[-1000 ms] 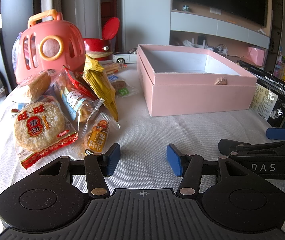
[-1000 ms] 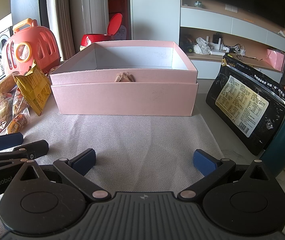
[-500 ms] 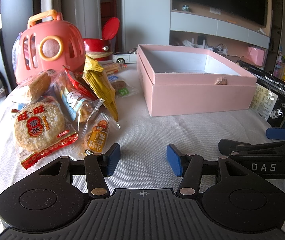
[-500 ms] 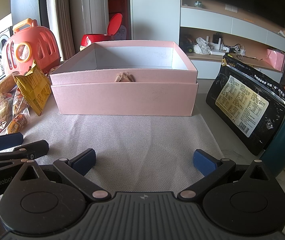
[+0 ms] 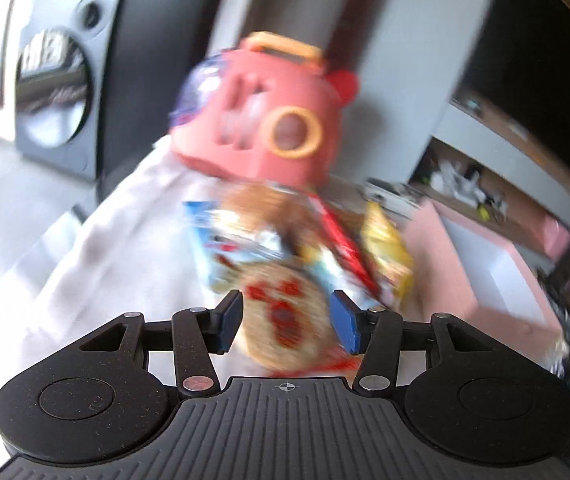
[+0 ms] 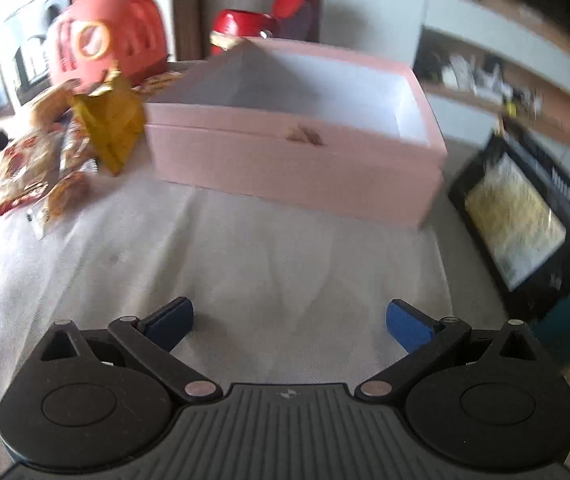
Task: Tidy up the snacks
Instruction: 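Reach the left gripper to the round rice cracker and grasp it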
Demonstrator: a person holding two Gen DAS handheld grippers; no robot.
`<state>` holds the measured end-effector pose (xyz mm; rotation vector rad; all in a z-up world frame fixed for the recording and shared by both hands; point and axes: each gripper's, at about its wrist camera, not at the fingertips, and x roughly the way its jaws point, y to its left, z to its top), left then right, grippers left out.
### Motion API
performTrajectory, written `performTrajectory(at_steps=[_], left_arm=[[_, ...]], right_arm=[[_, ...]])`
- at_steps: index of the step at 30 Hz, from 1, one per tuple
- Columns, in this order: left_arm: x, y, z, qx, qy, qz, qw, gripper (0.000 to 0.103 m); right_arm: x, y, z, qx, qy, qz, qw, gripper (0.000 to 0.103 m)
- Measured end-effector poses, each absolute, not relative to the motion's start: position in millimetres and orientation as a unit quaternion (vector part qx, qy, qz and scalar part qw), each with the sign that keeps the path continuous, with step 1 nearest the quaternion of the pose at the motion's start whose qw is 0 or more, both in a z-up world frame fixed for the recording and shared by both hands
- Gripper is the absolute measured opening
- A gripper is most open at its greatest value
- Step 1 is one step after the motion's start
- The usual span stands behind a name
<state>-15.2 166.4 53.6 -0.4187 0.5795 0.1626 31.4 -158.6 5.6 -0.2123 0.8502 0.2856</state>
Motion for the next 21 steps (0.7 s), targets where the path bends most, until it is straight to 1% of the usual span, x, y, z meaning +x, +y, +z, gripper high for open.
performTrajectory(at_steps=[4, 8, 10, 13, 16, 19, 20, 21], left_arm=[[-11, 192, 38, -0.266, 0.302, 0.055, 0.914, 0.054], [-6, 194, 24, -0.258, 0.311, 0.06, 0.913, 0.054], [1, 199, 17, -0.275, 0.316, 0.058, 0.906, 0.054], [10, 201, 14, -0.297, 0.311, 0.05, 0.902, 0.057], [13, 194, 13, -0.278, 0.306, 0.05, 0.909, 0.058], [8, 179, 13, -0.238, 0.307, 0.033, 0.921, 0.058], [6, 175, 14, -0.225, 0.306, 0.023, 0.925, 0.057], [3, 171, 14, -0.215, 0.309, 0.01, 0.926, 0.053]], right_arm=[[14, -125, 18, -0.125, 0.368, 0.203, 0.899, 0.102], [3, -85, 27, -0.166, 0.336, 0.245, 0.894, 0.102], [0, -71, 28, -0.176, 0.328, 0.252, 0.893, 0.102], [0, -63, 30, -0.163, 0.332, 0.277, 0.887, 0.102], [7, -69, 29, -0.133, 0.348, 0.288, 0.882, 0.102], [10, -77, 28, -0.12, 0.356, 0.271, 0.886, 0.102], [8, -80, 29, -0.12, 0.357, 0.266, 0.888, 0.102], [9, -82, 28, -0.121, 0.358, 0.26, 0.889, 0.102]])
